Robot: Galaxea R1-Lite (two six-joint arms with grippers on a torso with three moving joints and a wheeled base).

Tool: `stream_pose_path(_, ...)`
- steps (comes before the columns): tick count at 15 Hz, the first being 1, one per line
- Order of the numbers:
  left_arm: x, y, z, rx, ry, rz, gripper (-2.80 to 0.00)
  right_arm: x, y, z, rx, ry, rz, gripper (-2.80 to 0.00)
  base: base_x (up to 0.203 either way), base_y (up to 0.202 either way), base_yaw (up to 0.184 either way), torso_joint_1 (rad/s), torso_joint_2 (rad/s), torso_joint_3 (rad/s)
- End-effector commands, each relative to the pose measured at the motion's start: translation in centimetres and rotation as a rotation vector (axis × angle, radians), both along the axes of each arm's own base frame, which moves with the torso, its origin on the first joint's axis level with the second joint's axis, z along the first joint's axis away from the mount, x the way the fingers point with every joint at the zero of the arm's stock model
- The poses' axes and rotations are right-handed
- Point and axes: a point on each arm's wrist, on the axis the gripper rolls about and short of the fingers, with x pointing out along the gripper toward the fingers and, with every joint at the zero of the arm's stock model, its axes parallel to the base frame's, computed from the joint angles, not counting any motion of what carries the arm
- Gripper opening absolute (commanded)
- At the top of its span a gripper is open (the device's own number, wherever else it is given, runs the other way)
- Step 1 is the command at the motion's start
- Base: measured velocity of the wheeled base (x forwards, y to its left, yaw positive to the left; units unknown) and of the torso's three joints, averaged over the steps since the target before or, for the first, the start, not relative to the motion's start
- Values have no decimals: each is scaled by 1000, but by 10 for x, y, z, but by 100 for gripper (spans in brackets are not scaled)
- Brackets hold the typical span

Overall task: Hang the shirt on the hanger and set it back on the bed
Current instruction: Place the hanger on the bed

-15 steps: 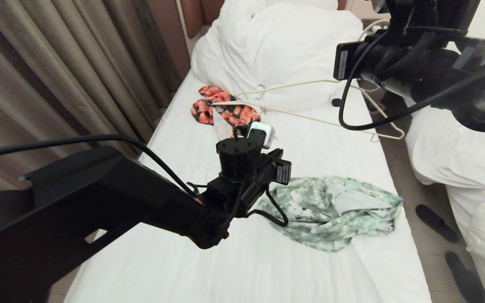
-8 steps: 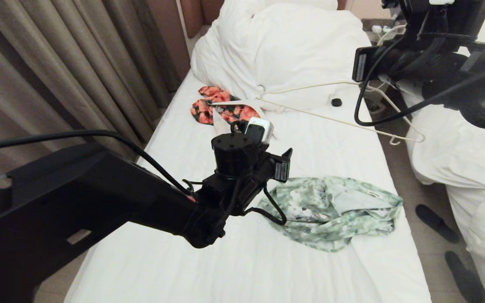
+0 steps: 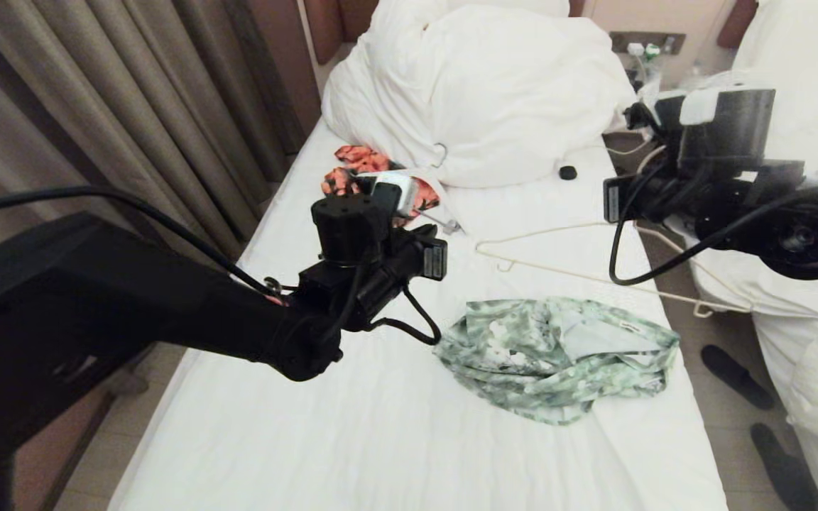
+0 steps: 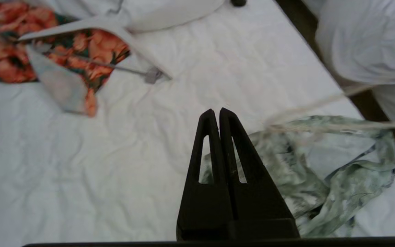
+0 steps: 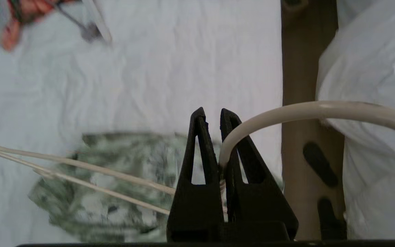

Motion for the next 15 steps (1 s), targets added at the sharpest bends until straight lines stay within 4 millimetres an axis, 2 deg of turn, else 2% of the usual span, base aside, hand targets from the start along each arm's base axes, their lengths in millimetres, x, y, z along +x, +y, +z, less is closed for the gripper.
stream_pose_path(1,3,15,16,-6,-8,29,-280,0,-3,-13,-4,42,-12,-280,0,0,0,0,0,0)
stream_pose_path(3,4,28,23,30,48,45,-280,3,-6,-51,-9,178,-29,-280,0,0,0,0,0,0)
stream_pose_path(9,6,38,31,25,42,66,-280,47,-21,-159,63,503,-54,-280,0,0,0,0,0,0)
stream_pose_path(10,6,38,33,22,37,66,-280,53,-24,-174,61,541,-59,0,0,0,0,0,0,0)
stream_pose_path(12,7,37,32,22,38,66,-280,65,-25,-198,60,579,-67,0,0,0,0,0,0,0)
stream_pose_path(13,6,37,32,23,38,66,-280,69,-24,-199,73,571,-70,0,0,0,0,0,0,0)
stream_pose_path(15,6,38,33,22,37,66,-280,69,-20,-188,102,543,-71,0,0,0,0,0,0,0)
